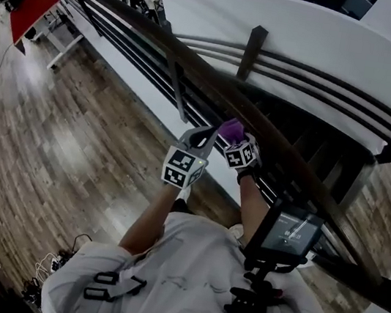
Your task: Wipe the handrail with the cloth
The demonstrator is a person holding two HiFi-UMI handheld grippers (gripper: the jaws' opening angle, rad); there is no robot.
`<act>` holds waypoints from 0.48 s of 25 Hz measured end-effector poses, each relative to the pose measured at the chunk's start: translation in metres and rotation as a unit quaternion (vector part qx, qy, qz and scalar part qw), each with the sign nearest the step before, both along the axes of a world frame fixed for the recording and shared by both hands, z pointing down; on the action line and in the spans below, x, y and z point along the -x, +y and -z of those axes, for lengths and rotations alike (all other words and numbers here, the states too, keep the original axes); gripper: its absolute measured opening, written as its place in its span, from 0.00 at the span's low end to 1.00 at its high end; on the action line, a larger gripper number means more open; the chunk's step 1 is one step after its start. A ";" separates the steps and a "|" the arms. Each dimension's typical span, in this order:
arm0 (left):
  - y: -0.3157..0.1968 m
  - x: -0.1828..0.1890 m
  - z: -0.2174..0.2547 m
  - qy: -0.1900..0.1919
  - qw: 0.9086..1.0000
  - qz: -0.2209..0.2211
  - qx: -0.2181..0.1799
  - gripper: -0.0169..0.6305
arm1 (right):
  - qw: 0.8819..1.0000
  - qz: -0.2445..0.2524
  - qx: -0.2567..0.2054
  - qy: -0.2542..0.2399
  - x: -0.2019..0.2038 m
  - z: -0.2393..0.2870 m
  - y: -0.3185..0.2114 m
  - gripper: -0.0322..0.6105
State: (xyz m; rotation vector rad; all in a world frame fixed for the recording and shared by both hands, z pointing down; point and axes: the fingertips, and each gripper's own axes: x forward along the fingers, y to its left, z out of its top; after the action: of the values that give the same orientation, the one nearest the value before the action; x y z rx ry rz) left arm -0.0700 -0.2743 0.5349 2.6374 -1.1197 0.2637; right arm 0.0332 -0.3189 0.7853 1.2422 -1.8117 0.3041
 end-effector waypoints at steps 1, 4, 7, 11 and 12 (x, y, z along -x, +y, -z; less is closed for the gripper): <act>0.002 -0.004 0.000 -0.002 1.000 -0.003 -0.001 0.02 | 1.000 -0.001 0.001 -0.001 -0.003 0.000 0.003 0.19; 0.011 -0.014 -0.001 -0.006 1.000 -0.014 -0.002 0.02 | 1.000 -0.003 0.003 -0.003 -0.012 0.000 0.012 0.19; 0.019 -0.026 0.003 -0.007 1.000 -0.025 -0.009 0.02 | 1.000 -0.006 0.003 -0.005 -0.020 0.000 0.019 0.19; 0.032 -0.042 0.007 -0.008 0.999 -0.038 -0.013 0.02 | 1.000 -0.011 0.004 -0.004 -0.035 -0.001 0.031 0.19; 0.035 -0.045 0.007 -0.008 0.999 -0.040 -0.013 0.03 | 1.000 -0.012 0.004 -0.004 -0.038 -0.002 0.033 0.19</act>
State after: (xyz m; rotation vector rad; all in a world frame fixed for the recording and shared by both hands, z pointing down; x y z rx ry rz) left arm -0.0247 -0.2397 0.5274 2.7124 -1.0299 0.2890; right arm 0.0712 -0.2855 0.7872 1.2597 -1.8020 0.3305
